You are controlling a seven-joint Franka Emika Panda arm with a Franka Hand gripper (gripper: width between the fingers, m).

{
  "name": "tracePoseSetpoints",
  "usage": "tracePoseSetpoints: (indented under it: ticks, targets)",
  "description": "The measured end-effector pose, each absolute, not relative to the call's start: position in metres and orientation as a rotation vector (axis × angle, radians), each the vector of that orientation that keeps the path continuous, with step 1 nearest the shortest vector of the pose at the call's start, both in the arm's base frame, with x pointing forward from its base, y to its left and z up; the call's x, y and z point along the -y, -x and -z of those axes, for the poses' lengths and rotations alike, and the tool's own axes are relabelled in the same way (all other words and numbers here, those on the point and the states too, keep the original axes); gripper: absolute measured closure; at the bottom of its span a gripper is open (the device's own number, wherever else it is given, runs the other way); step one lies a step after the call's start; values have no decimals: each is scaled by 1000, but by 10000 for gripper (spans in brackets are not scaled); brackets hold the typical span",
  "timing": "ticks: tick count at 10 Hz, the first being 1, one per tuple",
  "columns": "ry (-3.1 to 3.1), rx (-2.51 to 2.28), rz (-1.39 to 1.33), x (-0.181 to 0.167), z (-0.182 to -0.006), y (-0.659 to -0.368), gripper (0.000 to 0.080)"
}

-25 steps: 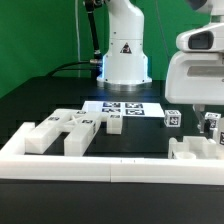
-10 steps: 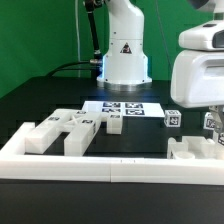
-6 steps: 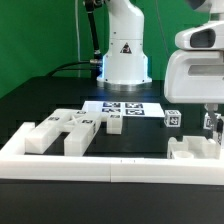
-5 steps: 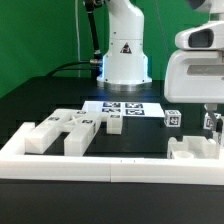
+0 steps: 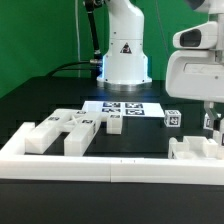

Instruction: Assemble chair

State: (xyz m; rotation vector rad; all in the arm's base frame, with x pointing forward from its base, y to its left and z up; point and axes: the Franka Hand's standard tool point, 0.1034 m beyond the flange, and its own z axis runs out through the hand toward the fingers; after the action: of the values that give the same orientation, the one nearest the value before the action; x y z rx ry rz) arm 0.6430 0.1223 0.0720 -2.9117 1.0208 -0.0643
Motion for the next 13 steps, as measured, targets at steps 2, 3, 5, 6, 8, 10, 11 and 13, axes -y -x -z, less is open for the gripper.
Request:
tracePoseSetpoints:
  ticks: [2,3,5,6,8,10,11,13]
  targets:
    - [2853,-1171,57,-122,-72,-643,509]
    - [2808,-1274,53,-121,-72,-643,509]
    - [2729,-1435,46,-120,-72,-642,508]
    - [2717,-1459,45,-120,-72,-642,508]
    - [2765,-1371,45,-120,-72,-642,507]
    - [2834,-1234,40,-120,-71,-640,196]
    - [2903,-1067,46,-121,-72,-640,164]
    - [2972,-860,52,-123,-73,-640,152]
